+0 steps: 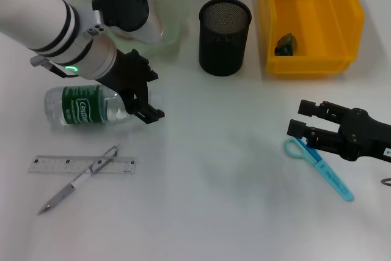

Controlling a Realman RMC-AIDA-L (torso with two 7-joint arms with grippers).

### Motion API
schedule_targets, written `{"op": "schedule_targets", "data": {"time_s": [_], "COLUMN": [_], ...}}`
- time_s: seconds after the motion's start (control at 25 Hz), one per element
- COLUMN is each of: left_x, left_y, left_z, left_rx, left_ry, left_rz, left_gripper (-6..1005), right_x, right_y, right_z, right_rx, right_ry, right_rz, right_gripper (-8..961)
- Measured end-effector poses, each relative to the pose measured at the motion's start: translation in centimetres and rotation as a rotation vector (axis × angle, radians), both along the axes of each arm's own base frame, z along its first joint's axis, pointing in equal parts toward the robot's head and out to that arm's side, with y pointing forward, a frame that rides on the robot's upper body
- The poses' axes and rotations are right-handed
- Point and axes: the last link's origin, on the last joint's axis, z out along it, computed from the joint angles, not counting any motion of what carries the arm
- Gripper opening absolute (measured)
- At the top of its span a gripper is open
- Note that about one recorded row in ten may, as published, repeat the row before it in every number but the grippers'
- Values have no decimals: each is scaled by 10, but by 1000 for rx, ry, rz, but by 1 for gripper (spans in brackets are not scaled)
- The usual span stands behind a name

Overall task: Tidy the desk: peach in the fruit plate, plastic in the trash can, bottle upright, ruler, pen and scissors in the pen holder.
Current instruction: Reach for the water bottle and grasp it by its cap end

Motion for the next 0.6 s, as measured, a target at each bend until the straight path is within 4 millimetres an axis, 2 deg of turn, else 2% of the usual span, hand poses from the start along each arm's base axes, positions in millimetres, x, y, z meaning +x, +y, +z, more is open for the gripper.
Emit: {"op": "schedule_targets", "data": {"time_s": [0.6], "left_x": [-8], "left_y": [6], "left_z": [-12], "left_rx": [12], "left_ry": [69], "left_rz": [13], "left_gripper": [800], "right_x": [-4], "right_y": [3], "right_z": [-2], "right_rx": [-2], "right_ry": [4], "right_rz": [9], "right_gripper": [764]}}
